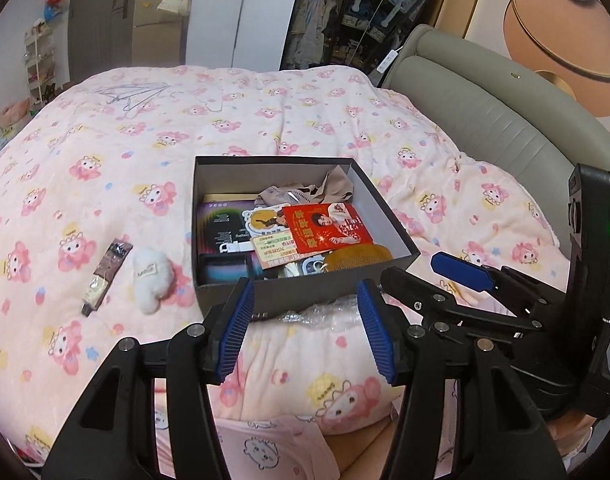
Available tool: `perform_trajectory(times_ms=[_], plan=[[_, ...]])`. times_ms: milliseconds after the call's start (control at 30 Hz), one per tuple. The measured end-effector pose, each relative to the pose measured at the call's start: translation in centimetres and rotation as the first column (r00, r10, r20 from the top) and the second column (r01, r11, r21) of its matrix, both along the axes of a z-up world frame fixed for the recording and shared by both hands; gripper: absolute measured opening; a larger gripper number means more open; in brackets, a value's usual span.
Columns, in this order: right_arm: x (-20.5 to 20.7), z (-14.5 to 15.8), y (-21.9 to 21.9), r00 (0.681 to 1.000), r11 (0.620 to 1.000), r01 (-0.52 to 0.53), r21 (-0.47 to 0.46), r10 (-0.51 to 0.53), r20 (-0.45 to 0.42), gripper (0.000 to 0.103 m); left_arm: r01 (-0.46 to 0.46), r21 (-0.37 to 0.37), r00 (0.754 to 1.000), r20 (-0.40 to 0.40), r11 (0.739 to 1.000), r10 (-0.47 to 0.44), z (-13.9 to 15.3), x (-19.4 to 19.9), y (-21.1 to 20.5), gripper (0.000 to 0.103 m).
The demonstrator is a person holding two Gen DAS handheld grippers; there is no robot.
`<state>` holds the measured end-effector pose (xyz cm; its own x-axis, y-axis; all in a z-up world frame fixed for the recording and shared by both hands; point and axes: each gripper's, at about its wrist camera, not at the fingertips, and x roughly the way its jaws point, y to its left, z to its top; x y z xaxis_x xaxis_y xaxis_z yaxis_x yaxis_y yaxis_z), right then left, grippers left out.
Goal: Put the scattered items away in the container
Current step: 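Withdraw the right gripper from the box, then move the right gripper down over the brown sachet on the duvet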
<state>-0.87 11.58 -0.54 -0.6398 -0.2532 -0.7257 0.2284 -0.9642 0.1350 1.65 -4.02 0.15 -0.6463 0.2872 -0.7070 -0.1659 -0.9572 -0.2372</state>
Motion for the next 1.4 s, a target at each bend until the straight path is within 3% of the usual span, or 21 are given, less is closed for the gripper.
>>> perform_trajectory(times_ms=[367,833,1400], plan=[[1.9,0.5,-3.9,0.997,0.997,-0.073,0.006,0.073,-0.019,0.058,-0.055,-0.019,0.998,0.016,0.998,0.055,0.6,2.4,-3.3,0.055],[2.4,-1.2,-11.4,0.980,0.980,-0.197,0.027,0.197,0.026,0.058,-0.177,-0.012,0.982,0.066,0.984,0.178,-1.5,4.4,-10.5,0.055],[1.1,-3.9,-17.2,0.961,0.959,-0.268,0.091,0.260,0.094,0.058,-0.274,0.059,0.955,0.132,0.960,0.265,-5.4,4.4,-15.9,0.055]])
